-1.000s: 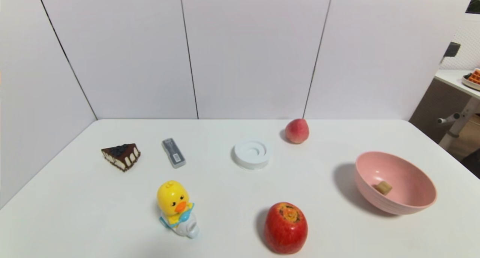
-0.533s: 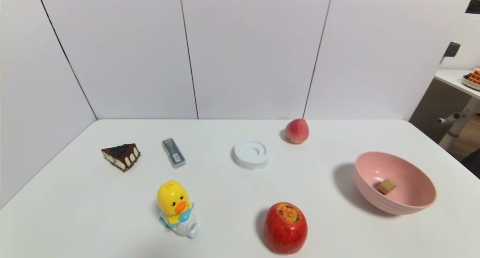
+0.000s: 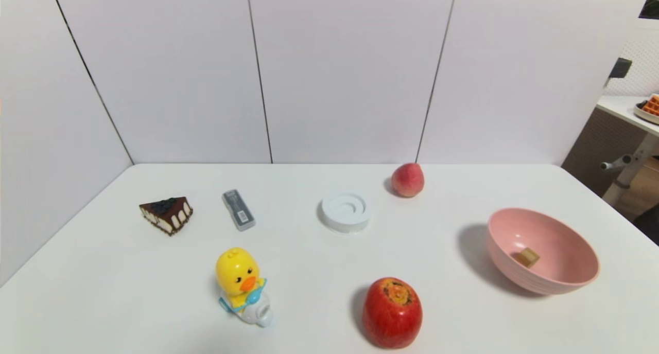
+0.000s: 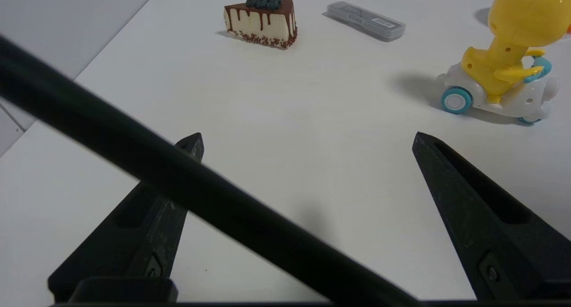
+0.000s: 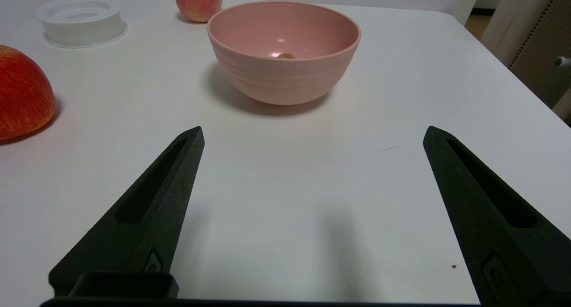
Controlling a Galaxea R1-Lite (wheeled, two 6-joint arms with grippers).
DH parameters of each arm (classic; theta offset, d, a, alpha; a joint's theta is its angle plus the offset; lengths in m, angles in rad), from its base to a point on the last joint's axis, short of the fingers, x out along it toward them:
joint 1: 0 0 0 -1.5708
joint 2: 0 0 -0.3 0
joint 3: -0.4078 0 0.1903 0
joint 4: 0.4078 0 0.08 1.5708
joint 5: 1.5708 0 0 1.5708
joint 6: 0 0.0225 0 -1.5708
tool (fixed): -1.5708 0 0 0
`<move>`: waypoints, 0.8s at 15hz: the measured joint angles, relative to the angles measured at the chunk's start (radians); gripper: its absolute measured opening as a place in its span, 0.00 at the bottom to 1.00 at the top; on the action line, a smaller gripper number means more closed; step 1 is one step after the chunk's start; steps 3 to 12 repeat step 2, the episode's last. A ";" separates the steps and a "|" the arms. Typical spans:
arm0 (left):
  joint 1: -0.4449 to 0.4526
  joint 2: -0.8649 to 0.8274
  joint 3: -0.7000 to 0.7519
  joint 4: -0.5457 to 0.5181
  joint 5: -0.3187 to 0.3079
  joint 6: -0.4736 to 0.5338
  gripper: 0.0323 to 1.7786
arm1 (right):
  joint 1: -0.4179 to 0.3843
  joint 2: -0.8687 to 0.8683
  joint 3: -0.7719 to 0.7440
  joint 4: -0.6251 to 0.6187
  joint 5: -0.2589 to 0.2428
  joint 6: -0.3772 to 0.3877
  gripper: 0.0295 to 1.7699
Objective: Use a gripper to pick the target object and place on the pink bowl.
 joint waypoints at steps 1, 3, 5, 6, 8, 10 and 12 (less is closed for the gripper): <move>0.000 0.000 0.000 0.000 0.000 0.000 0.95 | 0.000 0.000 0.000 0.000 0.000 0.004 0.96; 0.000 0.000 0.000 0.000 0.000 0.000 0.95 | 0.000 0.000 0.000 0.000 -0.001 0.010 0.96; 0.000 0.000 0.000 0.000 0.000 0.000 0.95 | 0.000 0.000 0.000 0.000 -0.001 0.010 0.96; 0.000 0.000 0.000 0.000 0.000 0.000 0.95 | 0.000 0.000 0.000 0.000 -0.001 0.010 0.96; 0.000 0.000 0.000 0.000 0.000 0.000 0.95 | 0.000 0.000 0.000 0.000 -0.001 0.010 0.96; 0.000 0.000 0.000 0.000 0.000 0.000 0.95 | 0.000 0.000 0.000 0.000 -0.001 0.010 0.96; 0.000 0.000 0.000 0.000 0.000 0.000 0.95 | 0.000 0.000 0.000 0.000 -0.001 0.010 0.96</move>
